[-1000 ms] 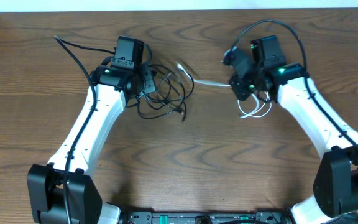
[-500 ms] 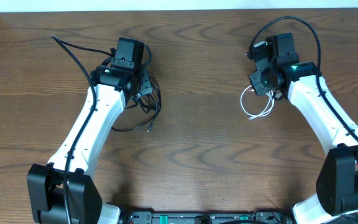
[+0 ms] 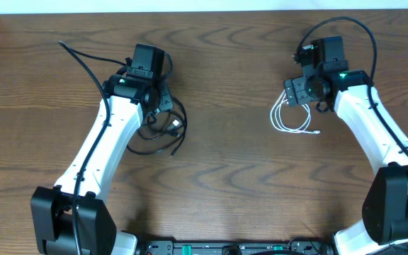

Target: Untangle cables

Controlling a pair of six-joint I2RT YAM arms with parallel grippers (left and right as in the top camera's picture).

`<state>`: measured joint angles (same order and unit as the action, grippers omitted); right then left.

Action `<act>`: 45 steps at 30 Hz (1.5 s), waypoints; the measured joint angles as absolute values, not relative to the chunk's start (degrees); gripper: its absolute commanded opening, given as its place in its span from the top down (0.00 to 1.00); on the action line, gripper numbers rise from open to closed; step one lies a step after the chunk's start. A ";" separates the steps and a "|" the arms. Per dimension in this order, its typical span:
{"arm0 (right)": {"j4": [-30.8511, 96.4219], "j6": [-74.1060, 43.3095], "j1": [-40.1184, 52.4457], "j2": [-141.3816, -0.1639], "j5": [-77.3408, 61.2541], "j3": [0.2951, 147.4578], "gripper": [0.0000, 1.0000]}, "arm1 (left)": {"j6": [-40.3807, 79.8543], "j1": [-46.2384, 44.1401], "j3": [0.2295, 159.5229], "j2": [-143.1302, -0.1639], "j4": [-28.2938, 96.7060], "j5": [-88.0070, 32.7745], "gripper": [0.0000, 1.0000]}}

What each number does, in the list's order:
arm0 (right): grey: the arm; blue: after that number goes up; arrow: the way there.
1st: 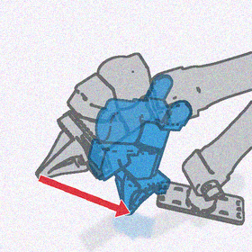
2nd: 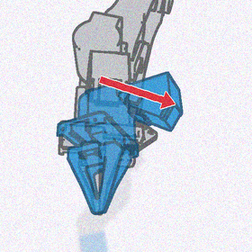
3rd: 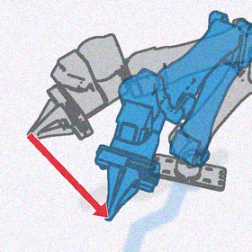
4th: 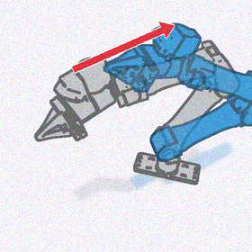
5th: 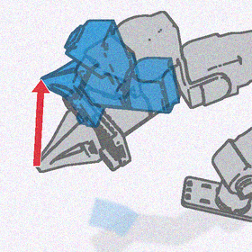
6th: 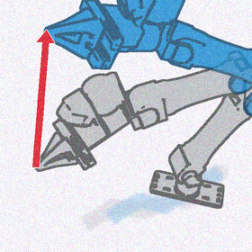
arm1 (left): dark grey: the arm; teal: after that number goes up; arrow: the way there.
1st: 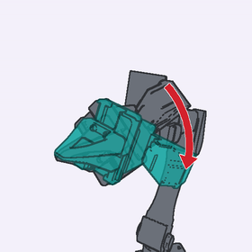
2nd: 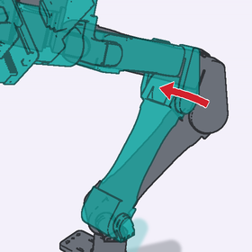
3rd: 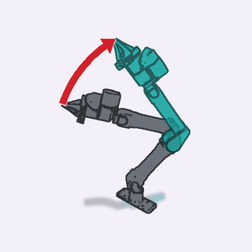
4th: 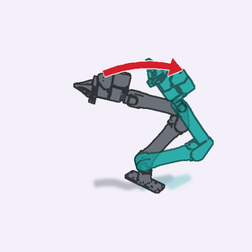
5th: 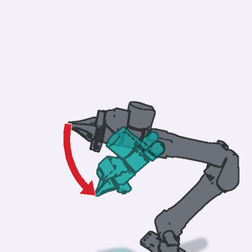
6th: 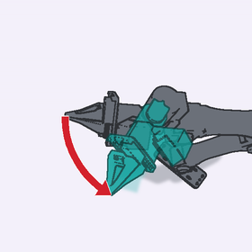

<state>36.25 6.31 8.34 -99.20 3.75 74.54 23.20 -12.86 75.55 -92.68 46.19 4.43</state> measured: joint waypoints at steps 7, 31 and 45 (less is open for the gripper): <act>38.54 2.61 7.51 -99.20 3.90 74.52 0.01 | 23.49 -12.86 75.55 -92.68 46.22 4.47 0.48; 40.40 -9.45 6.02 -104.64 -0.58 64.01 0.22 | 23.77 -12.86 75.55 -92.68 46.22 4.45 0.18; 25.61 -17.85 6.17 -103.28 3.62 56.86 0.99 | 23.77 -12.86 75.55 -92.68 46.22 4.45 0.02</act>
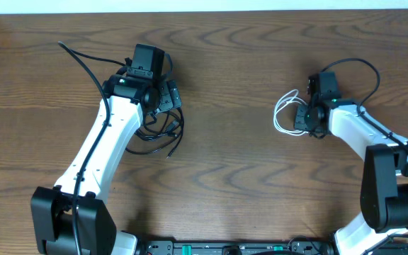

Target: Untangle cables

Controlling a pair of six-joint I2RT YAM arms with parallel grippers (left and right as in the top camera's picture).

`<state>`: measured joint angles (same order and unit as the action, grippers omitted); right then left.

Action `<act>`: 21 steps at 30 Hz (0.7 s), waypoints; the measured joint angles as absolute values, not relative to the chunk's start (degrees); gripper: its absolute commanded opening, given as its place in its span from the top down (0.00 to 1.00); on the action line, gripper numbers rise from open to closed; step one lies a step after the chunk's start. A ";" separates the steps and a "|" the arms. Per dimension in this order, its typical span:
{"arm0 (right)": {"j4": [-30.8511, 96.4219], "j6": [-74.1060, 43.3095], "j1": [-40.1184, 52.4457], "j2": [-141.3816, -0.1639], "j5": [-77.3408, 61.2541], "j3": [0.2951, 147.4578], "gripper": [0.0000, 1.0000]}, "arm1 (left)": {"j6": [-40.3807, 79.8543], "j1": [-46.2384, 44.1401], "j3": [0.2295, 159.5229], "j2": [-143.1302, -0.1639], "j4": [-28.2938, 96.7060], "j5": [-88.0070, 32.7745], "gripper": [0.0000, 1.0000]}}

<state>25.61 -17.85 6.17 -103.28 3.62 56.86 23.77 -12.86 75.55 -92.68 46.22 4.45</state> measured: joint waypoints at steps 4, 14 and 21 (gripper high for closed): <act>16.95 -17.85 6.24 -103.31 6.13 54.02 0.99 | 23.77 -12.86 75.55 -92.68 46.24 4.45 0.02; 5.08 -16.45 6.22 -103.66 12.03 50.17 0.69 | 23.77 -12.86 75.55 -92.68 46.24 4.45 0.02; 13.65 -13.91 6.22 -102.02 12.62 54.06 0.50 | 23.77 -12.86 75.55 -92.68 46.22 4.45 0.02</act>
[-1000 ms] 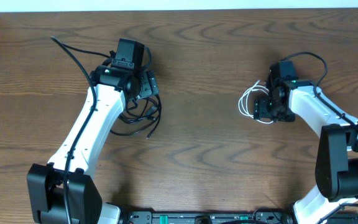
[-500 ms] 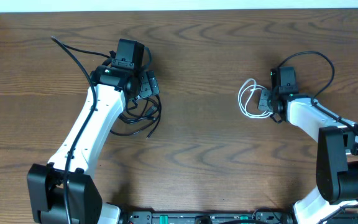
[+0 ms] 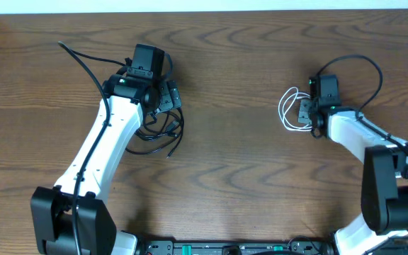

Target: Untangle cables

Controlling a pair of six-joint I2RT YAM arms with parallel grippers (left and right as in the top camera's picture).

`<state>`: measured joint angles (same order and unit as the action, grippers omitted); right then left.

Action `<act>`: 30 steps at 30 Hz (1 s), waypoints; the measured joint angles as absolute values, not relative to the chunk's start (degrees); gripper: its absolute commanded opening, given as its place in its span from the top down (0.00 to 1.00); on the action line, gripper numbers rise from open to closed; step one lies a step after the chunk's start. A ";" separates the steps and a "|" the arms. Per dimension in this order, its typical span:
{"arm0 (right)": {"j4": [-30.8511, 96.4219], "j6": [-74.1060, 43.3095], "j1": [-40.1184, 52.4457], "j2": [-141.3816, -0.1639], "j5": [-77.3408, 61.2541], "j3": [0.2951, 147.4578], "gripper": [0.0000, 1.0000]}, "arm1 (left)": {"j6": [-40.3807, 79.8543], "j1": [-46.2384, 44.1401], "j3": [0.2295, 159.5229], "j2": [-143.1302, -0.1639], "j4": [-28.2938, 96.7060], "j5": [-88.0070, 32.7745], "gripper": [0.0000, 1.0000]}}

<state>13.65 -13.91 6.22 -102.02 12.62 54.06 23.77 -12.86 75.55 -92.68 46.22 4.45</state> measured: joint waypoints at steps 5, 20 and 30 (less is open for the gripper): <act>22.06 -10.96 6.22 -97.08 7.35 58.17 0.48 | 23.77 -12.86 75.55 -92.68 46.22 4.45 0.02; 29.82 14.33 6.61 -100.86 -9.69 58.59 0.42 | 23.77 -12.86 75.55 -92.68 46.22 4.45 0.02; 24.32 18.31 6.59 -106.06 -9.69 59.07 0.96 | 23.77 -12.86 75.55 -92.68 46.24 4.45 0.02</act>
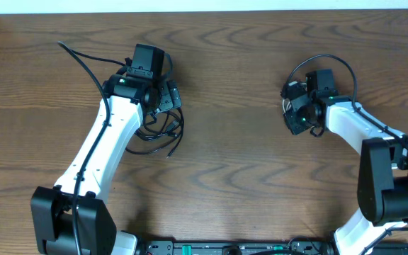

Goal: Untangle cables
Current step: 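Carry the white cable to the far right with the right gripper and release it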

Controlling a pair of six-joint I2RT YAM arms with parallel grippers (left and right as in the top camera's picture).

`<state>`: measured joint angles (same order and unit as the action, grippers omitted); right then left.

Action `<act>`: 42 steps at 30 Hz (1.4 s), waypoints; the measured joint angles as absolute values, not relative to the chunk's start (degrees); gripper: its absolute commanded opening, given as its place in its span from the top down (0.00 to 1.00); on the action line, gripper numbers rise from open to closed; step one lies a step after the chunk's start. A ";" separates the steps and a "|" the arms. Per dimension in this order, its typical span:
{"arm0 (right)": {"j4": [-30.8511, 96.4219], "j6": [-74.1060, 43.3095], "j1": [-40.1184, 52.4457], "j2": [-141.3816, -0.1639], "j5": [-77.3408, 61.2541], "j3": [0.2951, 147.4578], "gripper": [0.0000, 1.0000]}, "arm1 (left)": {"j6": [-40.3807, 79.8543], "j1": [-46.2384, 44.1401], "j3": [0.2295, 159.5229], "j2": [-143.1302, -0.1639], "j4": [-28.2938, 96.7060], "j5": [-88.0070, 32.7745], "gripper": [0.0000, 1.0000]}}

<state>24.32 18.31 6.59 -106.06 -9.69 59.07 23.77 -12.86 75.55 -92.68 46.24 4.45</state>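
A black cable [163, 134] lies in a loose coil on the wooden table [232, 177], left of centre. My left gripper [171, 97] hovers at the coil's upper edge, and its fingers look spread apart, holding nothing. My right gripper [294, 113] is at the right, turned toward the left and low over the table. Only a sliver of the white cable [285, 106] shows at its left edge. The rest is hidden under the wrist, and the gripper seems shut on it.
Each arm's own black lead arcs above it, one from the left arm toward the far left [76, 57] and one looping over the right wrist [317, 60]. The table's far edge [204, 10] meets a white wall.
My right wrist has turned and moved slightly left. The white loops that lay open to its left are now almost wholly covered by it. The left arm and the black coil have not moved.
First my left gripper sat closed-looking on the black coil while my right held the white cable at the far right. Then the left fingers were spread and the coil had settled slightly. The right gripper came nearer with the white loops, and now covers them.
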 measured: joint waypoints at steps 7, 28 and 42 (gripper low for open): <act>18.22 16.23 5.69 -107.02 -1.04 59.20 0.99 | 23.77 -12.86 75.55 -92.68 46.24 4.45 0.02; 13.82 14.06 -10.50 -107.92 10.13 64.01 0.99 | 23.77 -12.86 75.55 -92.68 46.22 4.45 0.02; 13.89 10.09 -16.45 -107.66 9.04 64.05 0.01 | 23.77 -12.86 75.55 -92.68 46.22 4.45 0.02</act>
